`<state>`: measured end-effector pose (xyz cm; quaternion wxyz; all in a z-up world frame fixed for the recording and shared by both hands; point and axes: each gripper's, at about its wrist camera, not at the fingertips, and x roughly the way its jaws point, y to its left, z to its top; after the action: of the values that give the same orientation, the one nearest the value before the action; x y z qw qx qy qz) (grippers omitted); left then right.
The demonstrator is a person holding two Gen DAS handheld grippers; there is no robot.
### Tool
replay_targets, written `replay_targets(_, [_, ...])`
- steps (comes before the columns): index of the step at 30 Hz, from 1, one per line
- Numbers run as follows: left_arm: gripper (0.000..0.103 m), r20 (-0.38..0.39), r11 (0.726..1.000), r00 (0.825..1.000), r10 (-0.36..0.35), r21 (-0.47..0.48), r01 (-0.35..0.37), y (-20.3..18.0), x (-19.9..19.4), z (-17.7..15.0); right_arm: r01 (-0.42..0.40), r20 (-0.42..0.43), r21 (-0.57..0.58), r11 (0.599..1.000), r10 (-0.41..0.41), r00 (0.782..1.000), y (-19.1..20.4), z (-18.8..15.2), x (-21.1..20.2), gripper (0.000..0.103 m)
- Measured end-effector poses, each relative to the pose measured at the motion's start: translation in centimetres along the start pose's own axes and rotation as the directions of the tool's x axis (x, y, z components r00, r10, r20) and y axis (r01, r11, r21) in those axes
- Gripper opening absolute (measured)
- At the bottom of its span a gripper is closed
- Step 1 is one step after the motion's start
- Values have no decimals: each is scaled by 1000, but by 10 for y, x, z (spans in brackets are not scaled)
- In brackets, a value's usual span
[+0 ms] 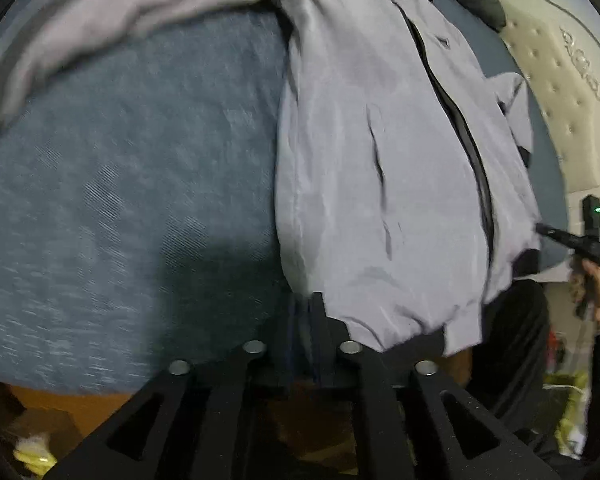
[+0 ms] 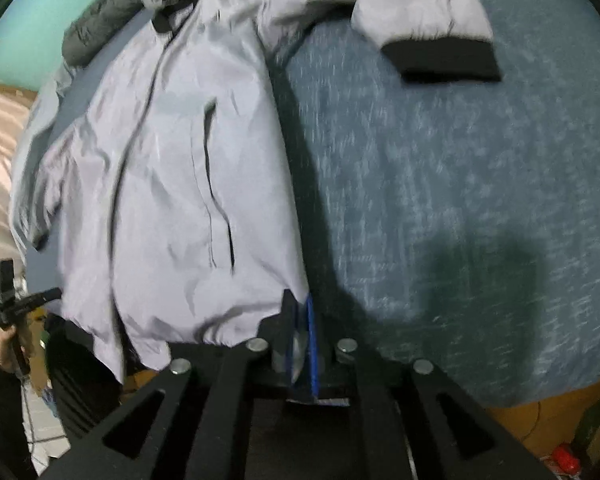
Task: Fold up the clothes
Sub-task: 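Move the right gripper to the black sleeve cuff, then grasp the black sleeve cuff with the right gripper and lift it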
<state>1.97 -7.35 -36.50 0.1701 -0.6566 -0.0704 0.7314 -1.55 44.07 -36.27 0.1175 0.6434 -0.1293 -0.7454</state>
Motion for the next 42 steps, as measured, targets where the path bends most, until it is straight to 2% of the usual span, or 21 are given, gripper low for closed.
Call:
replay_targets(2, [25, 39, 1000, 999, 10, -3, -10, 4, -17, 10, -14, 52, 13, 1000, 13, 999, -7, 11, -17, 15])
replay_targets(3, [28, 58, 1000, 998, 15, -4, -15, 6, -25, 14, -17, 88, 28, 999, 15, 996, -14, 18, -27, 21])
replay_targets(5, [30, 99, 1000, 995, 25, -5, -25, 5, -35, 28, -25, 161, 75, 997, 13, 987, -30, 33, -46, 33])
replay_targets(8, [31, 163, 999, 986, 40, -6, -40, -4, -42, 55, -56, 248, 187, 981, 8, 969, -61, 55, -62, 44])
replay_targets(12, [40, 224, 998, 973, 57, -19, -54, -19, -42, 90, -109, 318, 314, 943, 4, 948, -97, 85, -69, 45])
replay_targets(15, [40, 248, 998, 967, 55, -28, -50, -23, -33, 96, -113, 323, 361, 925, -10, 946, -111, 98, -60, 48])
replay_targets(18, [40, 260, 999, 964, 47, -32, -40, -31, -25, 117, -107, 316, 391, 914, -24, 948, -121, 109, -48, 49])
replay_targets(21, [41, 266, 999, 963, 41, -38, -32, -33, -18, 124, -99, 314, 394, 914, -33, 949, -127, 119, -35, 53])
replay_targets(29, [43, 264, 998, 964, 37, -56, -23, -29, -4, 135, -49, 280, 371, 928, -61, 958, -135, 131, -7, 53])
replay_targets(31, [44, 262, 998, 964, 41, -60, -26, -27, -3, 136, -33, 280, 349, 936, -71, 957, -133, 131, -4, 47])
replay_targets(33, [44, 260, 997, 964, 44, -66, -28, -24, -2, 137, -18, 280, 329, 944, -79, 957, -130, 131, -4, 24])
replay_targets(36, [44, 263, 997, 964, 47, -75, -29, -22, -3, 138, 6, 278, 300, 954, -94, 956, -126, 131, -6, 4])
replay_targets(38, [44, 266, 996, 963, 48, -79, -28, -21, -5, 138, 14, 293, 273, 962, -97, 951, -121, 132, -12, 2])
replay_targets(42, [44, 275, 996, 960, 47, -80, -26, -21, -12, 138, 19, 360, 244, 970, -109, 927, -118, 133, -42, 0])
